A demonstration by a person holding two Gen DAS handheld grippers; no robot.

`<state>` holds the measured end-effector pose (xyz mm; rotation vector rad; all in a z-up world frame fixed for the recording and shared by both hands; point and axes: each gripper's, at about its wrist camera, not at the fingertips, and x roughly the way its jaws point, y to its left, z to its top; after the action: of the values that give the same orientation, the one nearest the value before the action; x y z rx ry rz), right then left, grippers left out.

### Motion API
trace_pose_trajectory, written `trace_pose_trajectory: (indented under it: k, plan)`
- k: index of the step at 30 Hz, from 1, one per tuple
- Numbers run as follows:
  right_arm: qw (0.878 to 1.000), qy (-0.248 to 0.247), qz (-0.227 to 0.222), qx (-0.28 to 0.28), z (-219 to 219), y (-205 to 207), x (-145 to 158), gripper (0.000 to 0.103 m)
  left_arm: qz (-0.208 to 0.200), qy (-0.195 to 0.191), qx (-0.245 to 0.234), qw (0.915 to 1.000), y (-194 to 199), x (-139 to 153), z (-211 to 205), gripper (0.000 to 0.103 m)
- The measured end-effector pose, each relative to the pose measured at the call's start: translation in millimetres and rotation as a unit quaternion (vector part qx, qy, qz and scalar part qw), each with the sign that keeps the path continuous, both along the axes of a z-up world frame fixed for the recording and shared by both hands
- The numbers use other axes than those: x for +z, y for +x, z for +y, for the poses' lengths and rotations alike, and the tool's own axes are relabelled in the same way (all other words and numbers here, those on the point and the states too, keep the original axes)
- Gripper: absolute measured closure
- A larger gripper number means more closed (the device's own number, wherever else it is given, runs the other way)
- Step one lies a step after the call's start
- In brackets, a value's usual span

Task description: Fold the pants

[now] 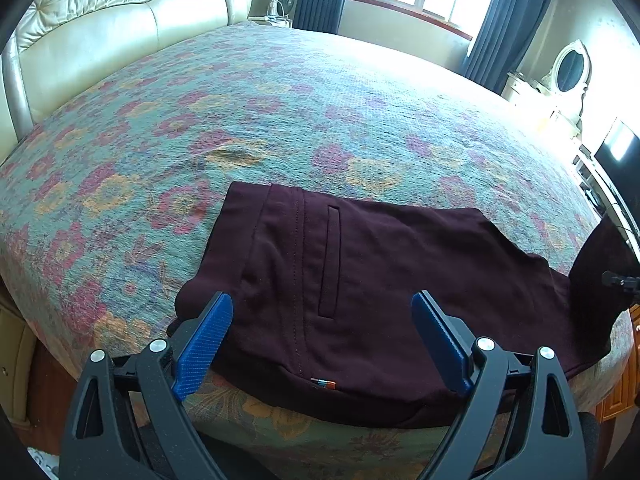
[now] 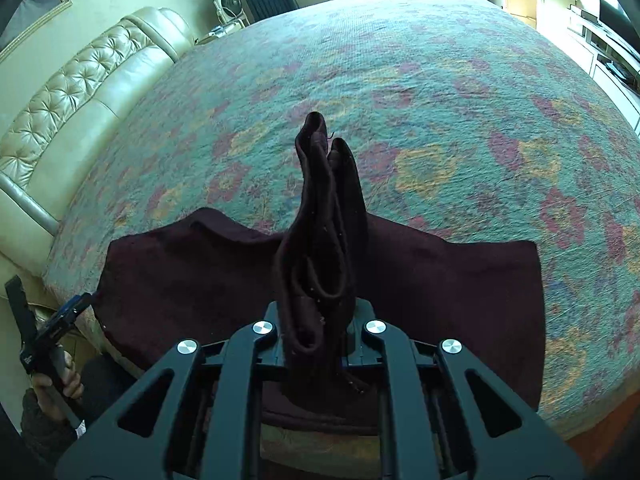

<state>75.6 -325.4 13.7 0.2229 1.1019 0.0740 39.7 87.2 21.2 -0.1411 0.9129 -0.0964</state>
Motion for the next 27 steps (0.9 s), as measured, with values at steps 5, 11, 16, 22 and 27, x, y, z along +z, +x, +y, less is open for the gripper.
trace_pose_trajectory:
  k: [5,11,16,22,27]
  plan:
    - [0.997,-0.066,0.021,0.02,36,2,-34,0.09,0.003,-0.002,-0.001,1.0,-1,-2,0,0.013]
    - [0.992,-0.11,0.042,0.035,61,-1,-60,0.088,0.007,-0.005,0.0,1.0,-1,-4,0,0.013]
    - [0.99,-0.124,0.046,0.048,73,-6,-68,0.078,0.013,-0.012,0.004,0.9998,0,-6,1,0.013]
    - [0.991,-0.116,0.045,0.055,83,-10,-66,0.069,0.016,-0.013,0.005,0.9998,0,-7,2,0.013]
    - [0.992,-0.105,0.042,0.062,91,-14,-63,0.063,0.017,-0.014,0.006,0.9997,0,-8,2,0.013]
